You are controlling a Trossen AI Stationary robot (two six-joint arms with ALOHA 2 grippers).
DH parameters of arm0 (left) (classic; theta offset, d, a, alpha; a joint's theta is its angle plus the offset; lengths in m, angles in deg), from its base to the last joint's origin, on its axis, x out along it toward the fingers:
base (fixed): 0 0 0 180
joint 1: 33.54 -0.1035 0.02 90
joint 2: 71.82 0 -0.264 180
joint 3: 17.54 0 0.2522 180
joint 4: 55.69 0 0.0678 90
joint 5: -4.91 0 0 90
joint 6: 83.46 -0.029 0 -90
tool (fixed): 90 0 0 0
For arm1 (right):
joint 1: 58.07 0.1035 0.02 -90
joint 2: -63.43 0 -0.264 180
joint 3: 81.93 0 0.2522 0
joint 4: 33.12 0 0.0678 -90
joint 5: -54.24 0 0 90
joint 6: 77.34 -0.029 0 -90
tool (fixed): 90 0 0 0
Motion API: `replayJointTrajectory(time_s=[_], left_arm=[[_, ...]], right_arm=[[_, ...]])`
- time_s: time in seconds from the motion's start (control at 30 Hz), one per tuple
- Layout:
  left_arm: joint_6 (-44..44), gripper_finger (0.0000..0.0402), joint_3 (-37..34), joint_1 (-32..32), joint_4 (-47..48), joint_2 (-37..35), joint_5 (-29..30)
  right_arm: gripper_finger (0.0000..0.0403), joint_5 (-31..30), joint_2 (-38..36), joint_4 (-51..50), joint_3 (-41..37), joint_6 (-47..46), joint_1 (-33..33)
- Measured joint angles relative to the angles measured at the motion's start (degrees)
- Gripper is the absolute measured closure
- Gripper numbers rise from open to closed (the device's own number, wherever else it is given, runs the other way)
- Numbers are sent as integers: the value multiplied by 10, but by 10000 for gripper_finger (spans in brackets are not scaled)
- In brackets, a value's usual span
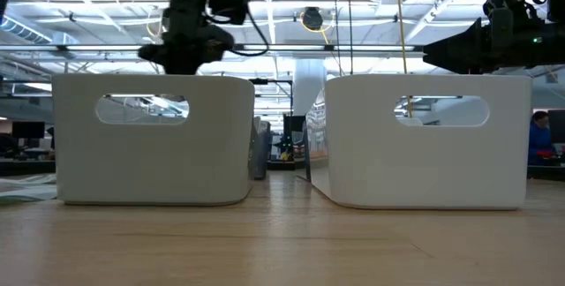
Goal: Pick & Place First Aid Supplies
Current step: Put the gray pad into the left black bin
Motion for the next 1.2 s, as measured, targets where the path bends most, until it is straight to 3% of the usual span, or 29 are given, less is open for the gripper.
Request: replayJointTrajectory(time_s=[0.33,0.87,1.2], left_arm=[[-37,362,111,0,-1,74,-24],[-33,362,60,28,-113,155,-47],[-51,362,48,29,-141,208,-29]], right_arm=[[124,0,0,0,0,0,0],[126,0,0,0,0,0,0],[125,0,0,0,0,0,0]])
